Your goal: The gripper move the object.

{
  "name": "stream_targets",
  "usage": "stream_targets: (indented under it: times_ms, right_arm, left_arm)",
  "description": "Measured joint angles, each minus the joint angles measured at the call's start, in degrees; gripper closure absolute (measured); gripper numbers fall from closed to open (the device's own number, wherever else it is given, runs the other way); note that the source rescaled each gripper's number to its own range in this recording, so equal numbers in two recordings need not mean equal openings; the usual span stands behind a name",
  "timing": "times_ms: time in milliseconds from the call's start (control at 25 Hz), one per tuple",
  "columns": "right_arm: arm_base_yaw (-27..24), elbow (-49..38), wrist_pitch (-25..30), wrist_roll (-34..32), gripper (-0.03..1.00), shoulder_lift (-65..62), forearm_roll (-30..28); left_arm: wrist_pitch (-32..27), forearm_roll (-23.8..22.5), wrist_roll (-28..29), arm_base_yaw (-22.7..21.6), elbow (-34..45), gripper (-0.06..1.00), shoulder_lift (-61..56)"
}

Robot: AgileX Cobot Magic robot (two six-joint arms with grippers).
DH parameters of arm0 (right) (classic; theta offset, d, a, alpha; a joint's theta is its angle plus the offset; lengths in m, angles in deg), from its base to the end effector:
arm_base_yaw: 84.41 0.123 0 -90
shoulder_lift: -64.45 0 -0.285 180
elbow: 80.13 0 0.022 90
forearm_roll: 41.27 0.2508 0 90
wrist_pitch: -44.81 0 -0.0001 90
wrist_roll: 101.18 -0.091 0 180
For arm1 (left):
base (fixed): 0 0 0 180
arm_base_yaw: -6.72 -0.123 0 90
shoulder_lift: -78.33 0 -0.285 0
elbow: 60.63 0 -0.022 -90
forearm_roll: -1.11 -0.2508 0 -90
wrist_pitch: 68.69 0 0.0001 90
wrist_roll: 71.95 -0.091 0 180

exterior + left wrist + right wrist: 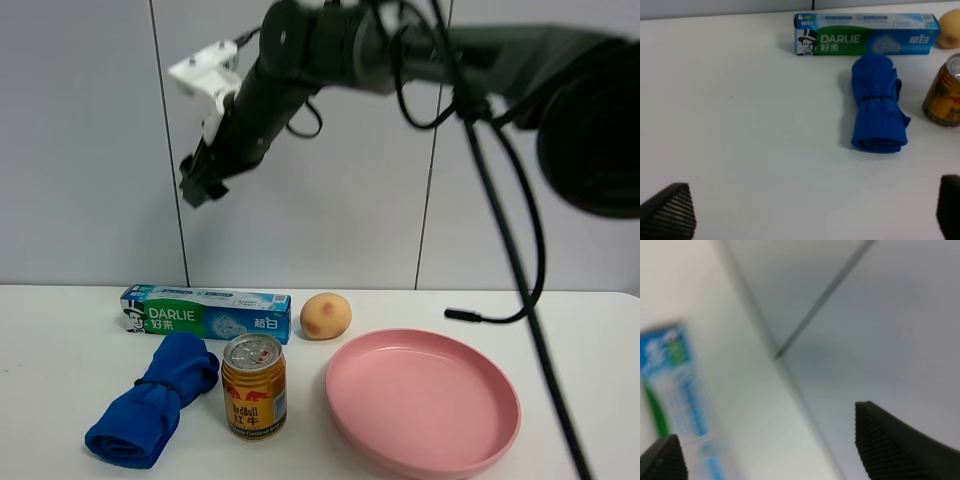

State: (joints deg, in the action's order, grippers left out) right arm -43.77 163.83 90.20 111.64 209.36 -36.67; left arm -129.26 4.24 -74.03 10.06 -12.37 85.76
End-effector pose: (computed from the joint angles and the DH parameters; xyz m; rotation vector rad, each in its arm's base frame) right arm 0.4144 0.3626 0.2942 -1.2957 1.7872 0.1705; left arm -0.0066 -0.0040 0.2791 0.0987 2.0264 -0.0791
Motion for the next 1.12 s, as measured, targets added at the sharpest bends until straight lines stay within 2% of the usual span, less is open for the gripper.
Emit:
stream_targets:
  times_ms: [160,360,480,640,840,1000,1120]
  right_arm:
    - [0.62,0.31,7.93,-7.25,0.41,-9.20,-9.65]
    - [0.87,0.31,18.28,-18.32,0.28,-18.34,-21.20]
    - [0.87,0.31,22.88,-21.41,0.26,-23.35,-25.80]
    - [0.87,-0.41,23.97,-24.63,0.25,-30.03,-27.56]
    - [0.87,-7.36,24.03,-30.04,0.25,-38.95,-28.77]
    - [0.87,-20.56,23.98,-32.13,0.25,-47.35,-31.46]
    - [0.87,-34.49,23.98,-35.93,0.25,-54.95,-33.41]
  left_arm:
    - [0.00,0.00,0.00,0.00,0.00,-0.06,0.00]
    - [0.00,0.00,-0.05,0.00,0.00,-0.06,0.00]
    - [0.00,0.00,-0.05,0.00,0.00,-0.06,0.00]
    - [0.00,0.00,-0.05,0.00,0.00,-0.06,0.00]
    - [0.00,0.00,0.00,0.00,0.00,-0.06,0.00]
    - [0.00,0.00,0.00,0.00,0.00,-0.06,0.00]
    - [0.00,0.00,0.00,0.00,0.00,-0.06,0.00]
